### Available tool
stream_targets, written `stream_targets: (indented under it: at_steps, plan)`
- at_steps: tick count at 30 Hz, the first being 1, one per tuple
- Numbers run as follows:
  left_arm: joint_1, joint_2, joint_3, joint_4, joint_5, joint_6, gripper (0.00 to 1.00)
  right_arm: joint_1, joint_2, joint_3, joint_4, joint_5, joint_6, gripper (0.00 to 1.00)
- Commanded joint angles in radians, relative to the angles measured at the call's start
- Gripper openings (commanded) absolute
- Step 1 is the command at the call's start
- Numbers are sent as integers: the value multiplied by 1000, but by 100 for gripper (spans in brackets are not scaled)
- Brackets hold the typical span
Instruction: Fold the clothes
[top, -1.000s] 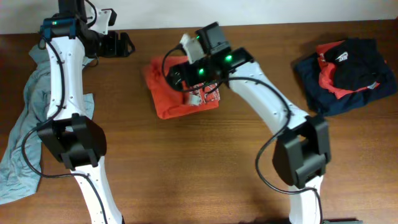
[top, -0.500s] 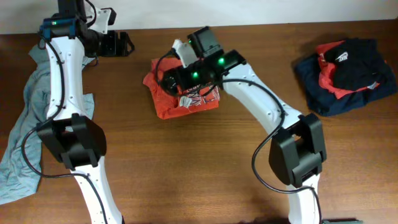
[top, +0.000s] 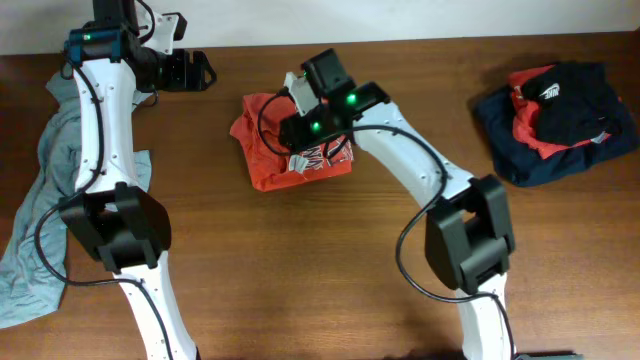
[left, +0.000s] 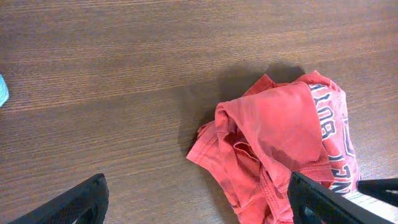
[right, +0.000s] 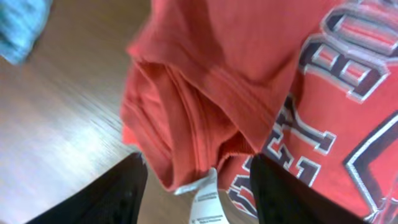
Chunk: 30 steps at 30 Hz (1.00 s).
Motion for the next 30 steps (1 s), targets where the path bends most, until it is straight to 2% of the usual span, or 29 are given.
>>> stream_targets:
  at_steps: [1, 8, 17, 19, 25, 30]
  plan:
    - [6, 5, 16, 3, -7, -5, 92, 54, 10, 16, 0, 156, 26, 57]
    - [6, 5, 16, 2, -7, -5, 92, 119, 26, 16, 14, 307, 39, 57]
    - [6, 5, 16, -5, -8, -5, 92, 130, 63, 14, 14, 452, 89, 46]
    - [6, 5, 16, -5, -8, -5, 92, 130, 65, 14, 14, 455, 88, 38]
    - [6, 5, 16, -5, -8, -5, 92, 134, 65, 14, 10, 451, 89, 4]
    - [6, 5, 16, -5, -8, -5, 92, 163, 65, 14, -7, 399, 89, 4]
